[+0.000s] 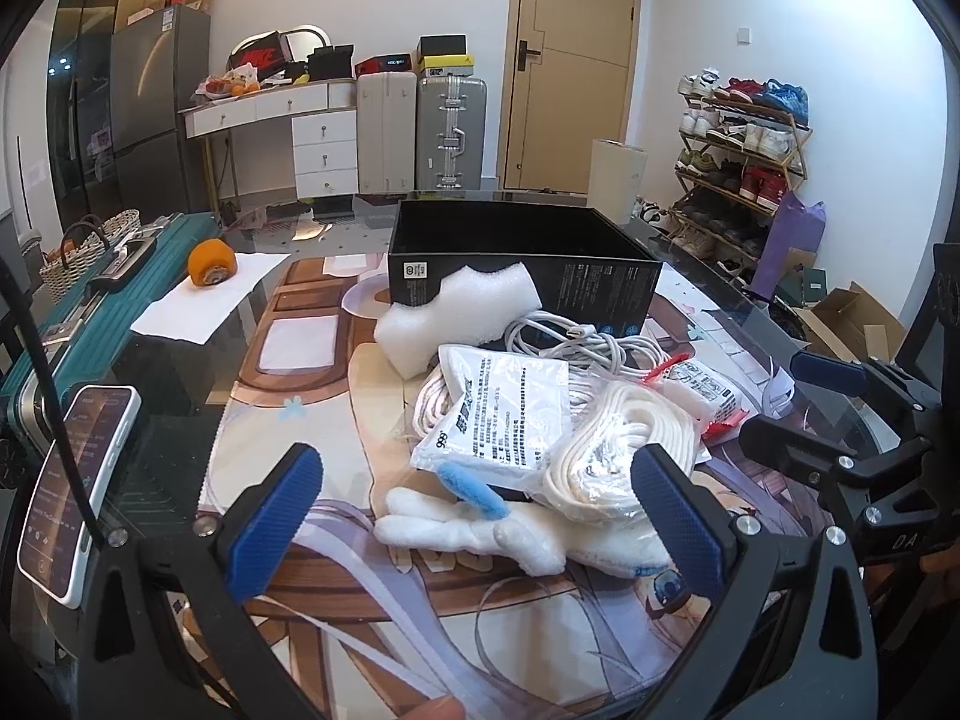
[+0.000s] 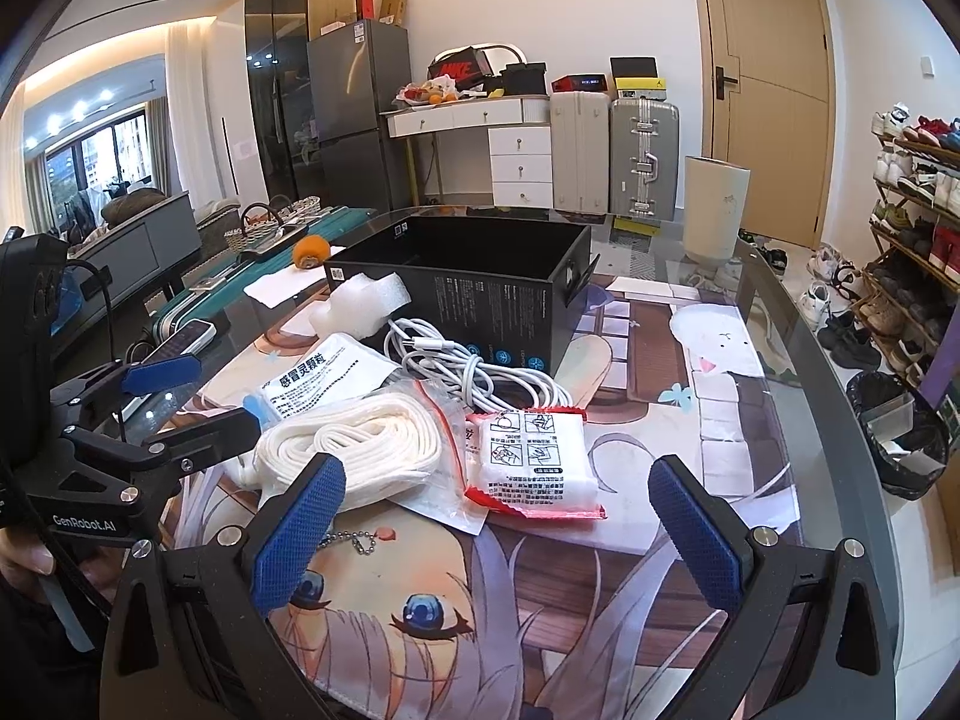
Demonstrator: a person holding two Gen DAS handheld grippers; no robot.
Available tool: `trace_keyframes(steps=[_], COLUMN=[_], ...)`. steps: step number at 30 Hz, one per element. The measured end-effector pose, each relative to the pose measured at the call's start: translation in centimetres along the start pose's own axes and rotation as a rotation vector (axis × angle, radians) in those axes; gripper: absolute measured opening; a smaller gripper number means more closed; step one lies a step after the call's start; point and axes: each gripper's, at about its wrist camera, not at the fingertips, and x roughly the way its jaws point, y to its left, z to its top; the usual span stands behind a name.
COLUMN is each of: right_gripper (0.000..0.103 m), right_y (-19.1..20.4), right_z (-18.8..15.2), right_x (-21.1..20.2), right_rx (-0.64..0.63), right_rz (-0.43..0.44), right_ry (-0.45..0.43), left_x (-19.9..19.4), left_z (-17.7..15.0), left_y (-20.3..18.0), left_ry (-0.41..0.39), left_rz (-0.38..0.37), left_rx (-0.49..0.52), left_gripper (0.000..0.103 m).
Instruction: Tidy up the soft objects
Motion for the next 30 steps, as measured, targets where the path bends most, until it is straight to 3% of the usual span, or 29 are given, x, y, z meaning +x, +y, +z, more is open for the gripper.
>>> trace_keyframes(steps=[30], right_gripper=[0.103], right_y=[-0.86], right_z=[0.29], right_x=[0.84], right_rx=[0.017], right_rz=[-0.023], right_ry=[0.039], left_x=[0.65], left_z=[-0.04], left_y=[0.55], left_ry=[0.030], left_rz=[-0.011], left_rx=[0.005], left_gripper=[0.103])
